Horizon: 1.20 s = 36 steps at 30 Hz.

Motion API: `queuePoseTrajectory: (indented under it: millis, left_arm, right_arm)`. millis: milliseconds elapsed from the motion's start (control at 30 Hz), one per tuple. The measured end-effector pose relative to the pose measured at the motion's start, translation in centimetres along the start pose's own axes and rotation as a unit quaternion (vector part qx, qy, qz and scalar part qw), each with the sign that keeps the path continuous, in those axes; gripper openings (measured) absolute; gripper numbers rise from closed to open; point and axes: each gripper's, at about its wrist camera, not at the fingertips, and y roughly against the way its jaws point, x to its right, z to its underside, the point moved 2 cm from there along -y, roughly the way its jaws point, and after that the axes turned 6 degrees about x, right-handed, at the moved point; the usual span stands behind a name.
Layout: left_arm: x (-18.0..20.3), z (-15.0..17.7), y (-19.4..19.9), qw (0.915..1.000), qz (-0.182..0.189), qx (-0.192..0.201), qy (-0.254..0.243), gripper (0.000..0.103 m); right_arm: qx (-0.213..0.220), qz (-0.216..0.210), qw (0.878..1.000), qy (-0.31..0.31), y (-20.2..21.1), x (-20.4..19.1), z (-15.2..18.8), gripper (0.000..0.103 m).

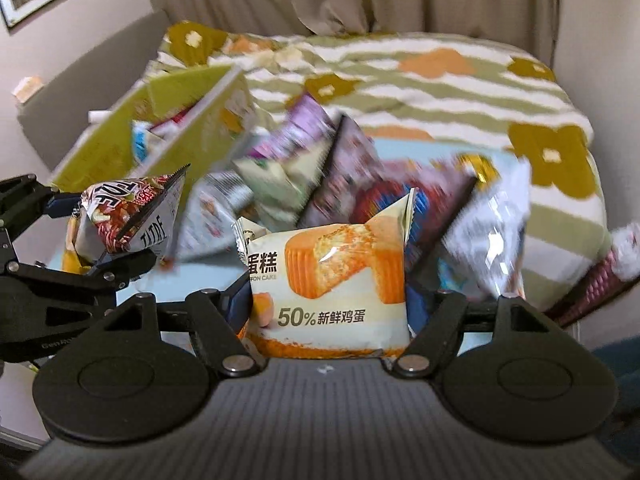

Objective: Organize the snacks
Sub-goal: 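Carry both bags into the yellow-green box and open both tools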

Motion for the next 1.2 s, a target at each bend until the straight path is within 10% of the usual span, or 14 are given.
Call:
queuePoseTrajectory:
  millis: [467, 1000, 1200]
  left_arm:
    - [-13.2, -1.4, -0.5, 0.9921, -0.108, 0.022, 0.059, 0.073]
    - [-22.6, 2.5, -10.4, 0.9939, -0.038, -0.048, 0.091, 0.074]
    - [-23.5, 3.5, -12.9, 0.9923, 0.002, -0.06, 0.108, 0.097]
  right_arm:
    - [0.063, -0.052, 0.996, 0.044, -1.6, -10.5, -9.0, 0.088]
    - [0.044, -0.009, 0.999, -0.031, -11.3, -20.6, -14.0, 0.088]
    - [0.03, 0.022, 0.998, -0.053, -13.9, -21.7, -13.9, 0.088]
